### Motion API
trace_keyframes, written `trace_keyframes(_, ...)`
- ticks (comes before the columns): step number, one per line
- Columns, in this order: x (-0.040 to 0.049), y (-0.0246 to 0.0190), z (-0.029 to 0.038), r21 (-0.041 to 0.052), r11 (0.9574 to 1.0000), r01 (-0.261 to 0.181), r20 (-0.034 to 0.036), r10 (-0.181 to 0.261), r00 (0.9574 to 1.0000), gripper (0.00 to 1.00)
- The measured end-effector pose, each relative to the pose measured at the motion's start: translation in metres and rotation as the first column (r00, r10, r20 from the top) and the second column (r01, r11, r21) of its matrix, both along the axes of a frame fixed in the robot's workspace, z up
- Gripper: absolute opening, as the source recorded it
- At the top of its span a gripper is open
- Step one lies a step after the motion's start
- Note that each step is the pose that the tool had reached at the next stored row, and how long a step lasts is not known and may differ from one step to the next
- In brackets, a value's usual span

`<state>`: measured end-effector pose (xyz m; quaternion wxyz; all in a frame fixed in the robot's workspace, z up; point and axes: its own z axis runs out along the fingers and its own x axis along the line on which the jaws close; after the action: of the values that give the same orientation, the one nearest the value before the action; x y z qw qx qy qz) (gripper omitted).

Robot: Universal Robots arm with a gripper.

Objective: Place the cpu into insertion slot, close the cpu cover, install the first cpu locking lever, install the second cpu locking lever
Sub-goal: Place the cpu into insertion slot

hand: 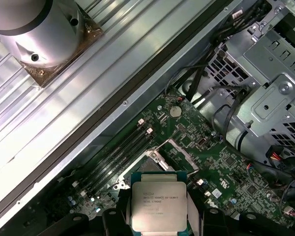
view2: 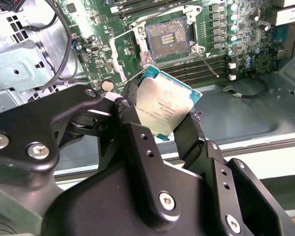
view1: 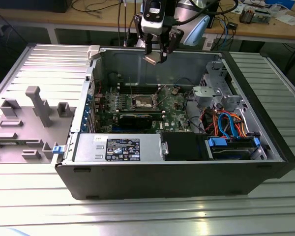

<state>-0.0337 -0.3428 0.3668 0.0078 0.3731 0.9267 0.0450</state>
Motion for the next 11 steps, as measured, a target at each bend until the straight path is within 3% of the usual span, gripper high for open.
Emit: trace_keyframes(11, 0.0, 0.0, -0.0001, -0.0002, 0.9996, 0.027, 0.0, -0.027, 0.9996, 0.54)
